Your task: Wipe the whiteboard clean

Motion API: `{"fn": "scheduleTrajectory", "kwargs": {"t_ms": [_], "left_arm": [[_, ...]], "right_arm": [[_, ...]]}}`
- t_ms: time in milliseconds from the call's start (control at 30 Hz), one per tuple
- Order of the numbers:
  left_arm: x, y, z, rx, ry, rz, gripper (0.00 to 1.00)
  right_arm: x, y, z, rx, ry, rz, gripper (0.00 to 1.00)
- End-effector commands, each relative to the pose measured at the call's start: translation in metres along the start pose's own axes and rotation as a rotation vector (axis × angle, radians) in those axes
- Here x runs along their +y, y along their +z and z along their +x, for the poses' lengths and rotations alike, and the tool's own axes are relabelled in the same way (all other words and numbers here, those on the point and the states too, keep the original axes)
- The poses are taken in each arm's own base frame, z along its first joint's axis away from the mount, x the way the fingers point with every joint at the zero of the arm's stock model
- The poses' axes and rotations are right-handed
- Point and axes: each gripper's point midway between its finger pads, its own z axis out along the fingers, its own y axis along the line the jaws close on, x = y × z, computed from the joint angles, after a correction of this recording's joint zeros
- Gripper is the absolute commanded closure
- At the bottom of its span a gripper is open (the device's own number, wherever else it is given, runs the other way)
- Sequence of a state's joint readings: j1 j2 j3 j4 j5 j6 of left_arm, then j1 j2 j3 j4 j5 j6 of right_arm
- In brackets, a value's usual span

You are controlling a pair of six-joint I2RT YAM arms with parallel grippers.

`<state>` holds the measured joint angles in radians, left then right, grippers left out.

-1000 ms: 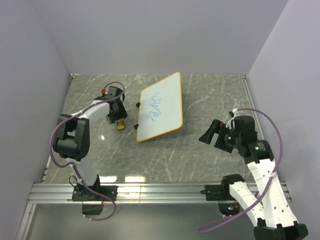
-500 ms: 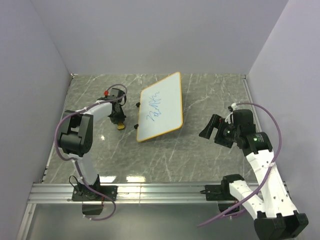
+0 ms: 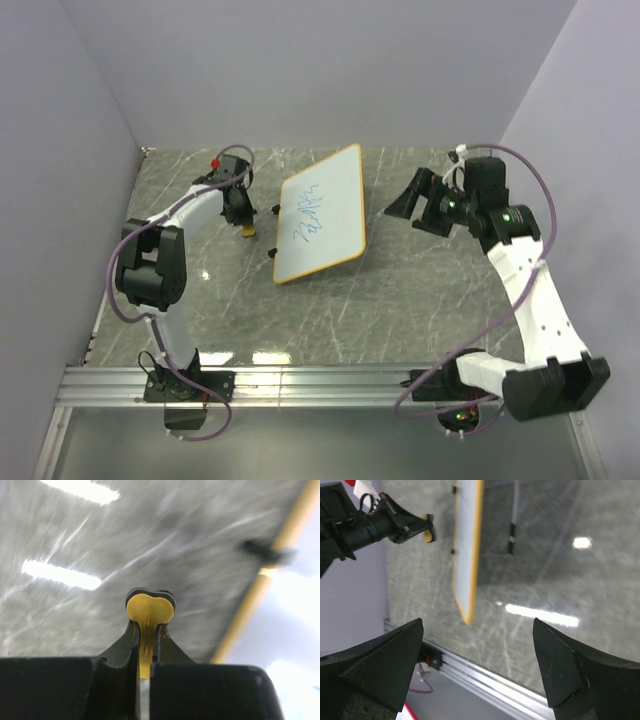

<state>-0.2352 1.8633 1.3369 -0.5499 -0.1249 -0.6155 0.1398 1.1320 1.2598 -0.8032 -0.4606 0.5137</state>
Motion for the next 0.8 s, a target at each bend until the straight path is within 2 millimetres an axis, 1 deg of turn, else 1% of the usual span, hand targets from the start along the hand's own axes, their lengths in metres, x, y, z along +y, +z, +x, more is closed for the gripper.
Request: {"fn": "scheduleTrajectory", "kwargs": {"t_ms": [0,33,67,100,133,167,200,233,267,300,333,367,400,433,467,500,567,600,667,700,767], "left_arm": [[-0.050,-0.045,-0.048,-0.090,0.018,0.198,1.00],[-0.059,-0.051,-0.051,-0.089,0.021,0.235,1.00],[-0.070,-0.060,-0.060,-0.105,0.026,0.282,1.00],[-0.077,-0.064,-0.062,-0.105,0.031,0.315,1.00],[-0.090,-0.070,-0.059,-0.081,0.045,0.378,1.00],[-0.099,-0.077,-0.062,-0.084,0.054,0.418,1.00],[-0.107,-0.078,-0.062,-0.078,0.071,0.448,1.00],[-0.120,-0.085,-0.055,-0.056,0.095,0.500,1.00],[-0.128,-0.092,-0.057,-0.061,0.111,0.528,1.00],[-0.134,-0.094,-0.053,-0.056,0.134,0.548,1.00],[-0.145,-0.101,-0.050,-0.055,0.158,0.575,1.00],[-0.152,-0.106,-0.045,-0.037,0.172,0.607,1.00],[-0.160,-0.110,-0.038,-0.019,0.188,0.627,1.00],[-0.165,-0.114,-0.035,-0.013,0.194,0.645,1.00],[-0.172,-0.121,-0.030,0.006,0.201,0.678,1.00],[-0.180,-0.127,-0.021,0.020,0.214,0.697,1.00],[-0.188,-0.134,-0.010,0.037,0.227,0.710,1.00],[-0.195,-0.141,0.000,0.048,0.241,0.726,1.00],[-0.200,-0.144,0.012,0.065,0.243,0.722,1.00],[-0.206,-0.149,0.021,0.081,0.246,0.740,1.00],[-0.210,-0.151,0.028,0.084,0.246,0.749,1.00]], "right_arm": [[0.033,0.013,-0.031,-0.018,-0.018,-0.134,0.04],[0.034,0.018,-0.034,-0.011,-0.012,-0.140,0.04],[0.036,0.023,-0.038,-0.004,0.001,-0.147,0.04],[0.033,0.036,-0.041,0.016,0.015,-0.147,0.05],[0.033,0.041,-0.042,0.030,0.025,-0.155,0.06],[0.034,0.046,-0.043,0.041,0.040,-0.160,0.06],[0.032,0.059,-0.043,0.061,0.050,-0.161,0.06],[0.031,0.065,-0.043,0.076,0.056,-0.160,0.07],[0.035,0.069,-0.045,0.082,0.056,-0.167,0.08],[0.033,0.080,-0.043,0.107,0.062,-0.158,0.08],[0.037,0.086,-0.038,0.129,0.051,-0.161,0.10],[0.044,0.088,-0.041,0.131,0.032,-0.169,0.11],[0.042,0.098,-0.037,0.162,0.035,-0.155,0.12],[0.048,0.103,-0.030,0.184,0.018,-0.160,0.12],[0.053,0.105,-0.031,0.185,0.004,-0.162,0.12],[0.052,0.112,-0.027,0.203,0.006,-0.154,0.13],[0.052,0.121,-0.022,0.224,0.016,-0.153,0.13],[0.053,0.124,-0.022,0.228,0.019,-0.159,0.14],[0.052,0.129,-0.020,0.237,0.029,-0.154,0.16],[0.048,0.134,-0.019,0.245,0.034,-0.146,0.20],[0.046,0.140,-0.017,0.258,0.034,-0.140,0.27]]}}
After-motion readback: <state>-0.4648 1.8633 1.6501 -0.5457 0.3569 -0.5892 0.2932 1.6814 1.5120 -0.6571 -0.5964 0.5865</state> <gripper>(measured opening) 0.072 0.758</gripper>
